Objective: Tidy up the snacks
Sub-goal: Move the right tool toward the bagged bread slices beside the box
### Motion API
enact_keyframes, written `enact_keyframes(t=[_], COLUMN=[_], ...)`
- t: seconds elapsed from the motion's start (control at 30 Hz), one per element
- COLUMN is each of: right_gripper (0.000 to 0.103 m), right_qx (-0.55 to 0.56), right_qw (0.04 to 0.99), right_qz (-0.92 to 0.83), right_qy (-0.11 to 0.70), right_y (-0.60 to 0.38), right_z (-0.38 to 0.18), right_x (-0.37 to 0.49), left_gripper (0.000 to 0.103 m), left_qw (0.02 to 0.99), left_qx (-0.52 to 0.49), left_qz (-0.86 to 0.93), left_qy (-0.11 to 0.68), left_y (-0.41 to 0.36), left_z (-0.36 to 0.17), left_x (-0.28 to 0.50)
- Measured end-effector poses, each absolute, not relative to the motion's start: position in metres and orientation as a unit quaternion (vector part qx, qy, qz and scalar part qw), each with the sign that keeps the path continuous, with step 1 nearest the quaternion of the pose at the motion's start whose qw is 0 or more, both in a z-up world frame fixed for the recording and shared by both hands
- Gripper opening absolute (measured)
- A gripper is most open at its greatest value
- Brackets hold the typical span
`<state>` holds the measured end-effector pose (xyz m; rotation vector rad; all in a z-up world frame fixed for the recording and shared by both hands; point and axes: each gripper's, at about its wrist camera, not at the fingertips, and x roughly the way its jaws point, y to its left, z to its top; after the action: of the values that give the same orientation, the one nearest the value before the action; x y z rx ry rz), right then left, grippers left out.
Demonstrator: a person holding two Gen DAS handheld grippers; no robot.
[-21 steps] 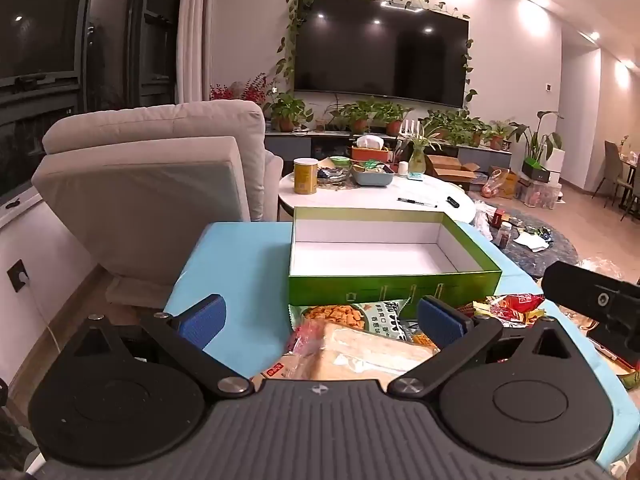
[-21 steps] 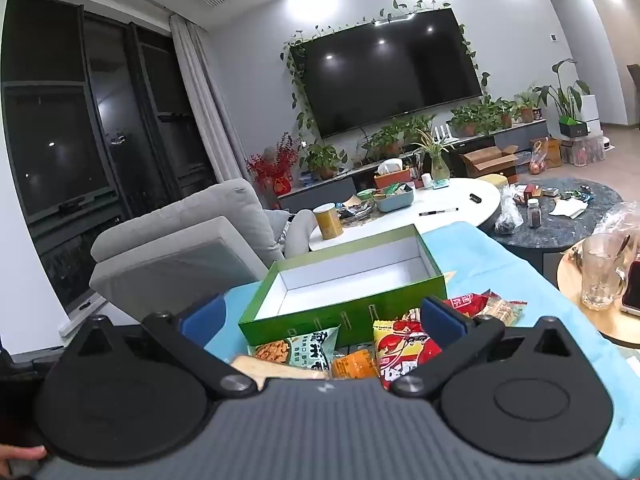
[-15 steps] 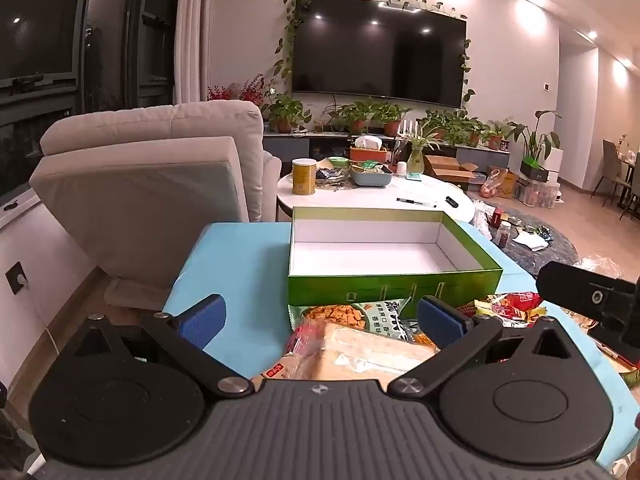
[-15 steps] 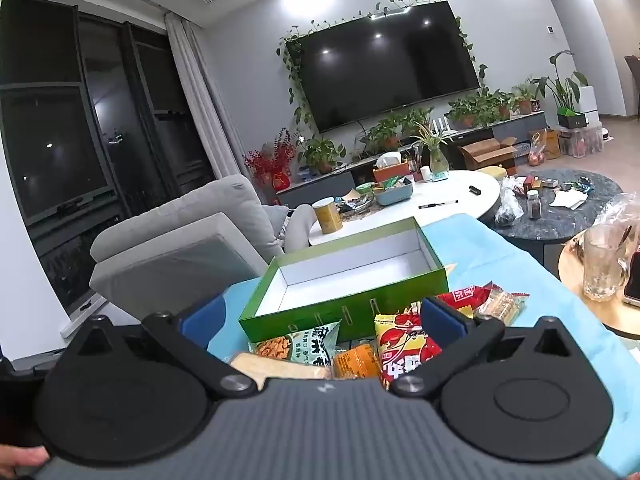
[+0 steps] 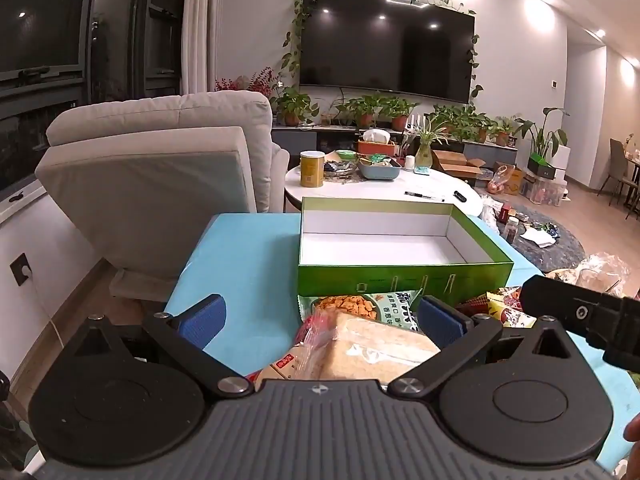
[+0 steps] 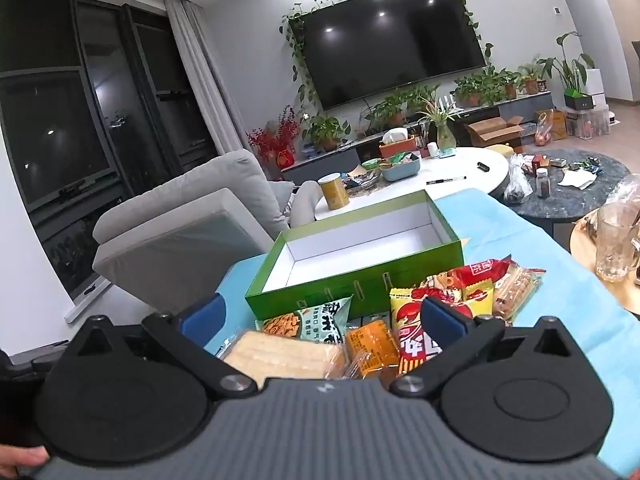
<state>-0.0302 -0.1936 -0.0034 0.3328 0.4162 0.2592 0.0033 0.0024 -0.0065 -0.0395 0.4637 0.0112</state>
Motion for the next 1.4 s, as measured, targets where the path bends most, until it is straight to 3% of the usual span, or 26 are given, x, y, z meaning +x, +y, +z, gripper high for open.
enact_keyframes(t=[1.4], right_gripper=[0.078], right_qx=[0.196], right_qw=[0.943], right_qz=[0.122], right_qy=[0.241], right_y=[-0.1939], right_z=[-0.0124], right_x=[-0.0216], left_gripper=[0.103], left_qw=[0.971], left_qx=[-0.020], left_qz=[0.006], left_qy=[0.236], left_y=[0.0037], left_z=[-0.0148], left_x=[0.0060])
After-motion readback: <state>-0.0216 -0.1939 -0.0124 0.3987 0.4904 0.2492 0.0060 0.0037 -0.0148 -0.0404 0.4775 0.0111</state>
